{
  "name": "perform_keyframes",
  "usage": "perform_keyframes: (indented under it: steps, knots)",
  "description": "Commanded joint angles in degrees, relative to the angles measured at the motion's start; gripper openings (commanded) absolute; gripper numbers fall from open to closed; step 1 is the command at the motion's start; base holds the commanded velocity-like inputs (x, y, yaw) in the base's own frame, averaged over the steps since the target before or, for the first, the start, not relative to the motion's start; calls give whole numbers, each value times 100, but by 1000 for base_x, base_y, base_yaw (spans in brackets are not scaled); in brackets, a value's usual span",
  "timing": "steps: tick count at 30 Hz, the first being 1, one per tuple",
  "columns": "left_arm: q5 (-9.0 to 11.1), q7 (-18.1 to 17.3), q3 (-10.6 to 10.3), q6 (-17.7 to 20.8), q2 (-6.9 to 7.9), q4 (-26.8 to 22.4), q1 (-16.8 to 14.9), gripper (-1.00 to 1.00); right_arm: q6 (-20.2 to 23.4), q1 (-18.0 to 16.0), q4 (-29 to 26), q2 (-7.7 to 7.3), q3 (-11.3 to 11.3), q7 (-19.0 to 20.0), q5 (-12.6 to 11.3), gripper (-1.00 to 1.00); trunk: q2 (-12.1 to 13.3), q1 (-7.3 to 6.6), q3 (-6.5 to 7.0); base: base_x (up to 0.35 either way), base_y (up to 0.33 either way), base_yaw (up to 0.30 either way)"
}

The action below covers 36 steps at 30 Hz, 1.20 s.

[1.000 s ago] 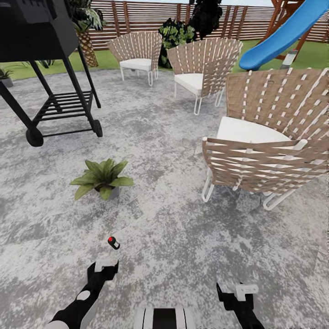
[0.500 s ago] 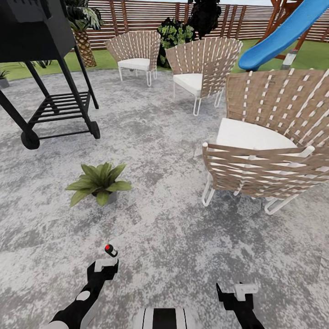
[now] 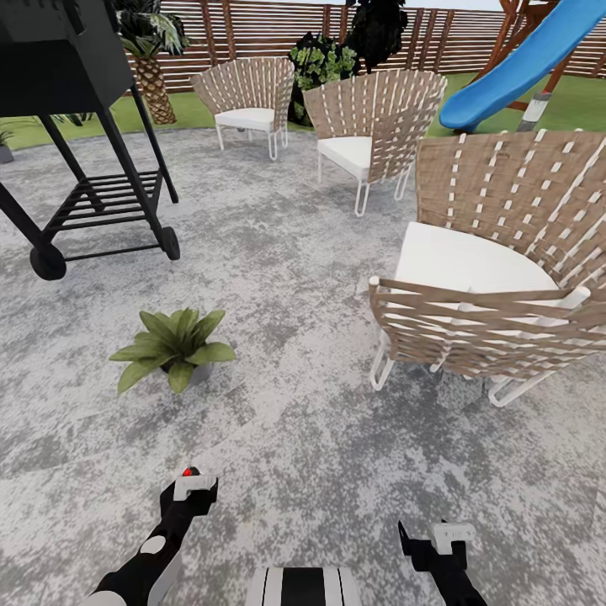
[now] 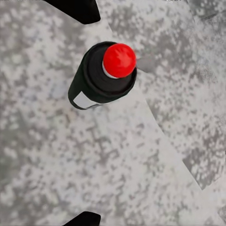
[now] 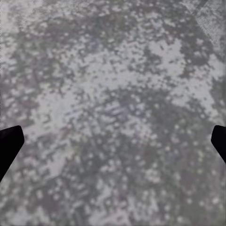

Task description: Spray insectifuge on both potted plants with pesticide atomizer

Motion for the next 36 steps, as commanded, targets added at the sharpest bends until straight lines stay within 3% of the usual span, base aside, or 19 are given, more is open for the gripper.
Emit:
perform_keyframes:
  steps: [1,17,25,36]
  knots:
    - [17,4,0,-21,1,5,-2,100,-17,-2,3,-2,3,-2,1,100,-1,-1,-4,9,-4,16]
    - [19,4,9,-60,4,6,-2,100,-17,-2,1,-2,3,-4,0,100,-1,-1,-40,1,0,66]
    - [17,4,9,-69,4,13,-2,100,-17,-2,3,-2,3,-9,1,100,-12,20,-264,0,0,0]
    - [24,4,17,-61,4,13,-2,100,-17,-2,1,-2,3,-12,1,100,-12,20,-343,21,4,0]
